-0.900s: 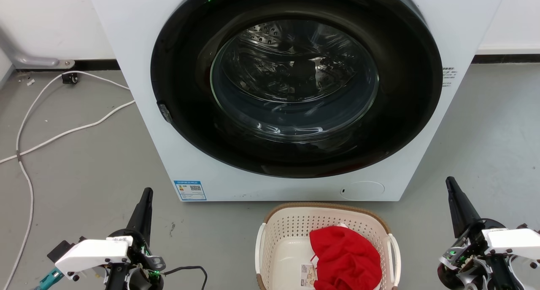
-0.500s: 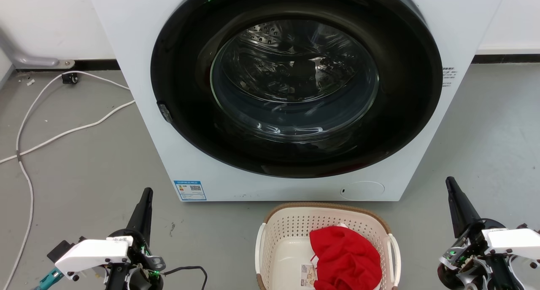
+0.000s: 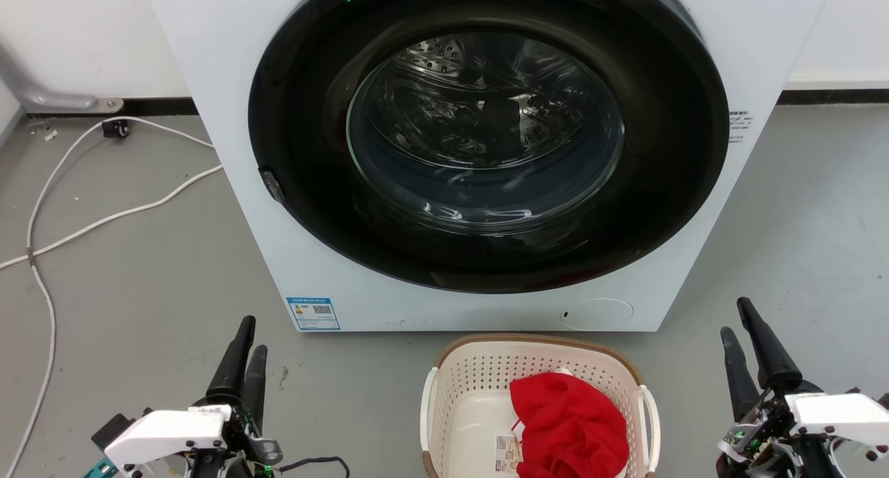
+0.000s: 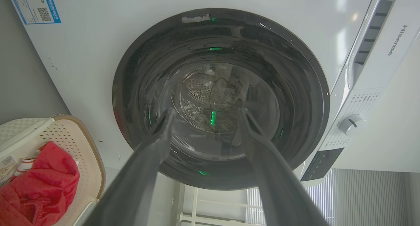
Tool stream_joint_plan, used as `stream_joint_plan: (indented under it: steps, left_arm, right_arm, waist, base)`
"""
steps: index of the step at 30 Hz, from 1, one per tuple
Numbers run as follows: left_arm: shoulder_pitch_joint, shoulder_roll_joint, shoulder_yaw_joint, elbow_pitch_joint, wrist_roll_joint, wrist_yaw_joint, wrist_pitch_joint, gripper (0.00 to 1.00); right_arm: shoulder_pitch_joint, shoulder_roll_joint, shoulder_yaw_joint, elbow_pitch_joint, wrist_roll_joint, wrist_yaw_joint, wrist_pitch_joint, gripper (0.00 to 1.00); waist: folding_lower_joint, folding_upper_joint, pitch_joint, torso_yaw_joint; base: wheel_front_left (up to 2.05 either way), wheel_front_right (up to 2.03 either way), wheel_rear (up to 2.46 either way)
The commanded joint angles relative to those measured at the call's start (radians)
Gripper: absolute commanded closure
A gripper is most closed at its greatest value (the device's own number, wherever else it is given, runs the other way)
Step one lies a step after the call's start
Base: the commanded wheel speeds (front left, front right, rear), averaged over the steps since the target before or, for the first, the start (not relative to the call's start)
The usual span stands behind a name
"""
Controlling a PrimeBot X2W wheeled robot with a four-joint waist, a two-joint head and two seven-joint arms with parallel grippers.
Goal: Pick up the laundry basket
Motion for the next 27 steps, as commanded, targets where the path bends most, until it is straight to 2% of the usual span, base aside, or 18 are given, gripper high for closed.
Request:
stream_joint_plan:
  steps: [1,9,14,27]
  left_arm:
    - [-0.026,0.004,-0.010,-0.017,0.002,-0.001,-0.009,0.00]
    - [-0.040,0.003,-0.036,-0.027,0.027,-0.001,-0.048,0.00]
    - [-0.044,0.003,-0.042,-0.045,0.093,-0.001,-0.070,0.00]
    - [-0.053,0.003,-0.065,-0.094,0.397,0.014,-0.123,0.00]
  right_arm:
    - [-0.021,-0.001,0.006,-0.022,-0.006,0.000,-0.009,0.00]
    - [-0.019,0.000,0.031,-0.032,-0.029,0.000,-0.050,0.00]
    - [-0.020,-0.001,0.046,-0.035,-0.062,0.000,-0.073,0.00]
    - [-0.022,-0.001,0.039,-0.056,-0.381,0.000,-0.126,0.00]
  waist:
    - [0.0000,-0.0001,0.000,0.000]
    - [0.0000,-0.0001,0.000,0.000]
    - [0.0000,-0.0001,0.000,0.000]
    - [0.0000,-0.0001,-0.001,0.001]
  base:
    - [0.00,0.00,0.00]
    - [0.00,0.00,0.00]
    - [0.00,0.00,0.00]
    - [0.00,0.00,0.00]
